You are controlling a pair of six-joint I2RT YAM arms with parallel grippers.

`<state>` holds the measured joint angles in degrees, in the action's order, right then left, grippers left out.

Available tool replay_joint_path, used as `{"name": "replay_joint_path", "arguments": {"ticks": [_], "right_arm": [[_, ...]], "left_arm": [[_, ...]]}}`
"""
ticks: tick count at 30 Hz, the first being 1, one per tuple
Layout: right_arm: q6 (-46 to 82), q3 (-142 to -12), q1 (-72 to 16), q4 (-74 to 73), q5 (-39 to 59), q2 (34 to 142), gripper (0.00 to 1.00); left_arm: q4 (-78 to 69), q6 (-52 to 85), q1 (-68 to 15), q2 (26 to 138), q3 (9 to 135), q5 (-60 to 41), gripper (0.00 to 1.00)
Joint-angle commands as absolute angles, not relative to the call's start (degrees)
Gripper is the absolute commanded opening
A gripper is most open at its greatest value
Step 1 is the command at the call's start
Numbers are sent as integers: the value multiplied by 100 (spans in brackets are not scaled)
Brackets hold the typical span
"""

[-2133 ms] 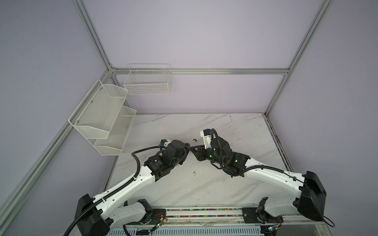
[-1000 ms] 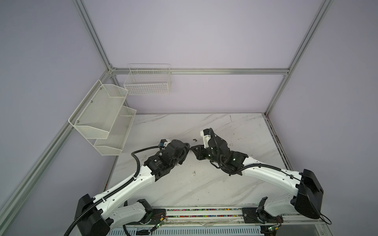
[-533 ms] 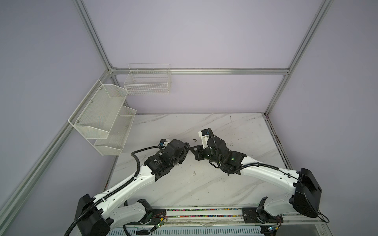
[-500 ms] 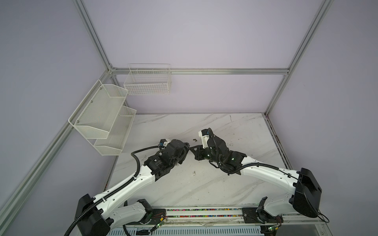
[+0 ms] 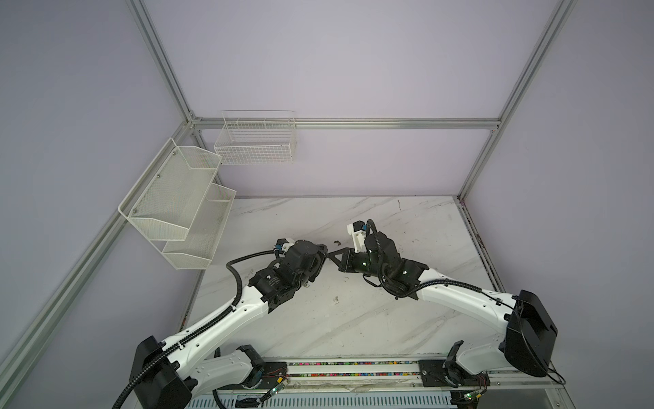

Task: Unlock with the key
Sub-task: 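Open the right gripper off the key and draw it back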

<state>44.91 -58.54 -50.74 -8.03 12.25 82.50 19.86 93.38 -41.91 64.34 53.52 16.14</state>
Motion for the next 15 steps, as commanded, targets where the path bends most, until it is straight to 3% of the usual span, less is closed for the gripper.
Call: {"name": "replay_joint_path", "arguments": {"ticks": [1,15], "right_arm": [[5221,-5730,-5065,-1120,1457,8422,0],[6943,-5220,-4952,-2115,1795,8262,0]], "left_arm": [[952,9233,-4287,6354,5419,1154,0],[582,9294,-4288,6380,5291,1255,0]]}}
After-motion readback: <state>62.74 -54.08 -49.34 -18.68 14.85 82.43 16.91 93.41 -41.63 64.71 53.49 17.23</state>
